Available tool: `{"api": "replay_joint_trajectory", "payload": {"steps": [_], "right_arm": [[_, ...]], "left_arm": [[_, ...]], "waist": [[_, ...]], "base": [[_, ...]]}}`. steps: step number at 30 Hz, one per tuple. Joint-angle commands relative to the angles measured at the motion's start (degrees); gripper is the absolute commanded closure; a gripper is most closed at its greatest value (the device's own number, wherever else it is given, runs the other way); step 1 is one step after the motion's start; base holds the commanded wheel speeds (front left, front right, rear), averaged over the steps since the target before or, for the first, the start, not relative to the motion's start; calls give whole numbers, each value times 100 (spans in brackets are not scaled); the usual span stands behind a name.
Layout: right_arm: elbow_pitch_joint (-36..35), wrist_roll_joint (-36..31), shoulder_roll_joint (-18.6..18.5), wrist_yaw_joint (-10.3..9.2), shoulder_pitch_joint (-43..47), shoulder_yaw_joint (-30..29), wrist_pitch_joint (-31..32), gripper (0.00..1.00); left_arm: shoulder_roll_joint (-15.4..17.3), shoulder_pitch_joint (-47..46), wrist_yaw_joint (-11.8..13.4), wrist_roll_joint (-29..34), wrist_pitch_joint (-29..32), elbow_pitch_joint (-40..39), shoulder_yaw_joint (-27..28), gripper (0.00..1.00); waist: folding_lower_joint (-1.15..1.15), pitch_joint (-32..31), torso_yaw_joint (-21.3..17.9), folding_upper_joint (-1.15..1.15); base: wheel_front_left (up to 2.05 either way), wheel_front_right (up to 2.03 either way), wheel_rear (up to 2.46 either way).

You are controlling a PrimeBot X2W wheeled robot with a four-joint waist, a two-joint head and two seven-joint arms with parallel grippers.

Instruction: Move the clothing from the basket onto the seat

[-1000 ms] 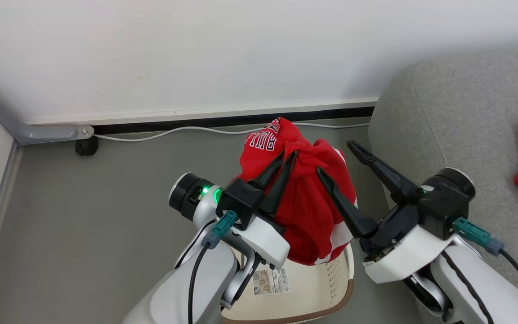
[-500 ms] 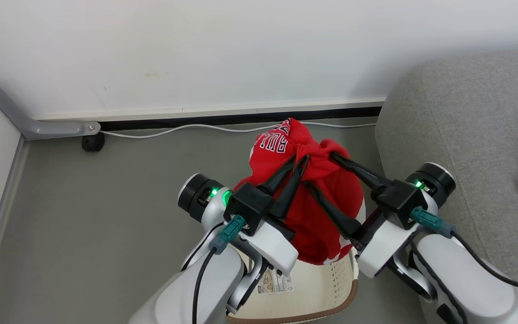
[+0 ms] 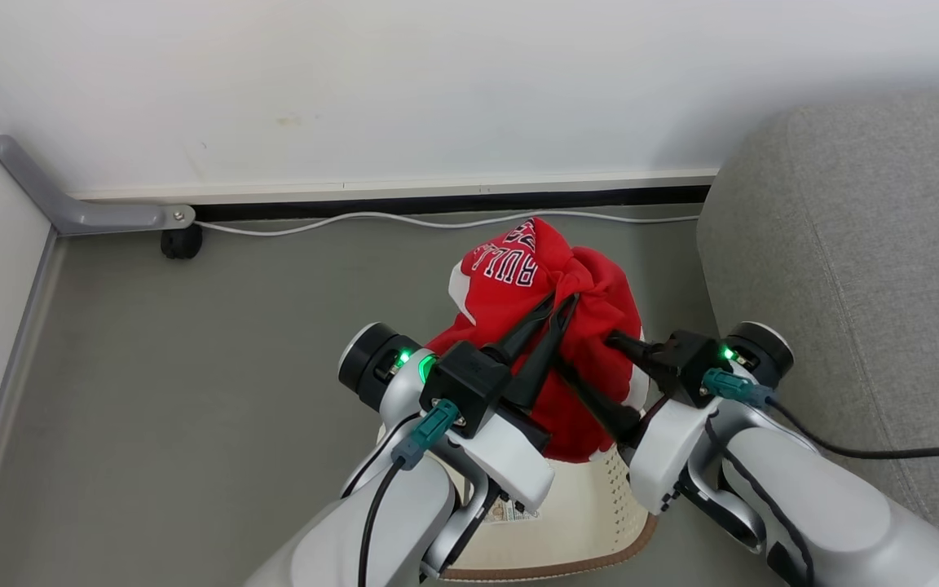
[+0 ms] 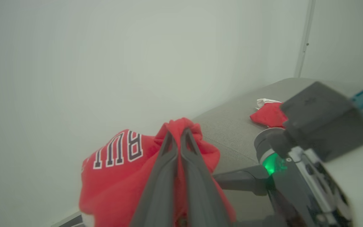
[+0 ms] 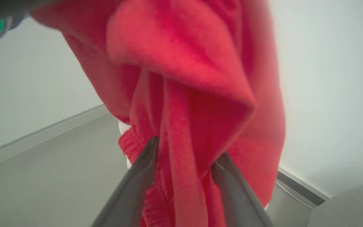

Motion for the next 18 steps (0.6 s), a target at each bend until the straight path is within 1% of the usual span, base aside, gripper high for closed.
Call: {"api": "replay_joint_trajectory", "payload": {"steps": [1, 5, 7, 8, 9, 12, 18], "right_arm": [[-238, 145, 2, 0, -120, -55, -30, 100], [-656, 137, -123, 0, -23, -356, -33, 100], [-719, 131, -150, 0, 25, -409, -33, 100], [-777, 109, -177, 0, 64, -455, -33, 100], [-825, 98, -196, 0, 109, -511, -33, 100], [-944, 50, -247, 0, 234, -680, -34, 100], [-1094, 19, -320, 0, 441, -1115, -34, 100]], "left_arm": [[22, -214, 58, -26, -51, -158, 153, 100], [22, -223, 102, -24, -51, -65, 163, 100], [22, -224, 112, -33, -51, -33, 169, 100], [22, -224, 121, -50, -51, -25, 184, 76], [22, -223, 127, -65, -51, -25, 200, 0], [22, -216, 124, -49, -51, 54, 204, 0], [22, -181, 7, -16, -51, 187, 171, 0]], "waist": [[0, 30, 7, 0], [0, 65, -16, 0], [0, 71, -24, 0], [0, 77, -35, 0], [0, 84, -48, 0], [0, 92, -91, 0], [0, 99, -188, 0]], "base": [[0, 0, 0], [0, 0, 0], [0, 0, 0], [0, 0, 0], [0, 0, 0], [0, 0, 0], [0, 0, 0]]}}
